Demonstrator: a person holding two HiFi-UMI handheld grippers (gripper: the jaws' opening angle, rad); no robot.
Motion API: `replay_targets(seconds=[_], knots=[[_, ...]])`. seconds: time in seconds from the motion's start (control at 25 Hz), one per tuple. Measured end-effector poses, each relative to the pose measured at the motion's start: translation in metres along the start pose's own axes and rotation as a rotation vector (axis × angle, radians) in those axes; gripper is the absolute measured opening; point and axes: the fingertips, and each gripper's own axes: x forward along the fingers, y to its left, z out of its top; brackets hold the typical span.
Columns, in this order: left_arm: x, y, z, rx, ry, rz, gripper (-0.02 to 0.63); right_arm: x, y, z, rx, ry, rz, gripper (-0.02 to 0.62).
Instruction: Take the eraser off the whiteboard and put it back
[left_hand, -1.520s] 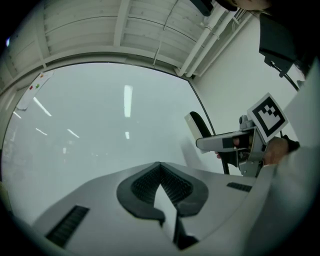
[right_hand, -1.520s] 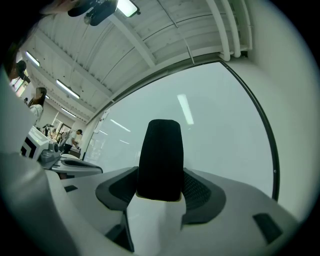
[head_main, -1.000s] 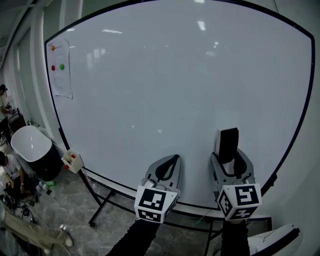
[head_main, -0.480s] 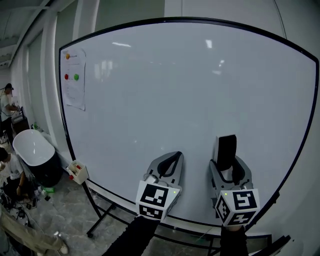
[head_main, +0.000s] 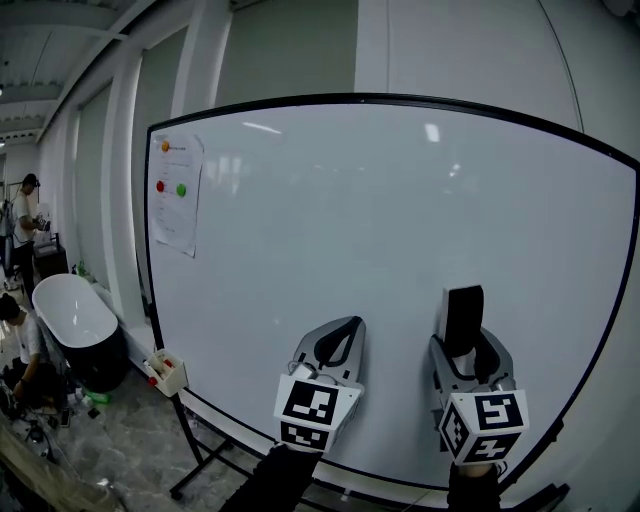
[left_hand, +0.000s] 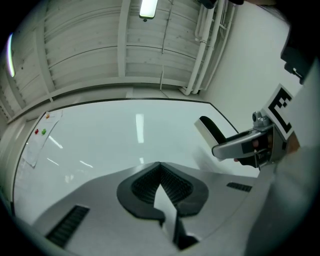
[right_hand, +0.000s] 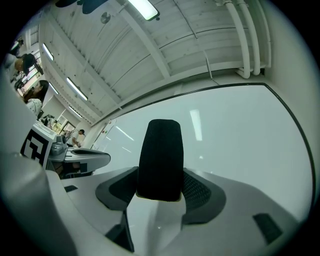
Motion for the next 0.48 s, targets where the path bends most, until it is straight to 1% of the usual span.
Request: replay_targets(seconds=[0.12,0.24,0.48], knots=[[0.008,0.008,0.009,0.000,-0.015,0.001,0.006,0.010,0.001,0.010,-0.001,-0.008,0.002,0.276],[0.018,0.011,0.019,0.003,-0.023,-0.015,0.006,0.018,0.002,0.024,-0.014,-0.022,-0.006,0.276],[0.036,0.011,0.032,0.001,-0.033,-0.046,0.006,0.023,-0.014,0.054,-0.051,-0.046,-0.057,0.276]])
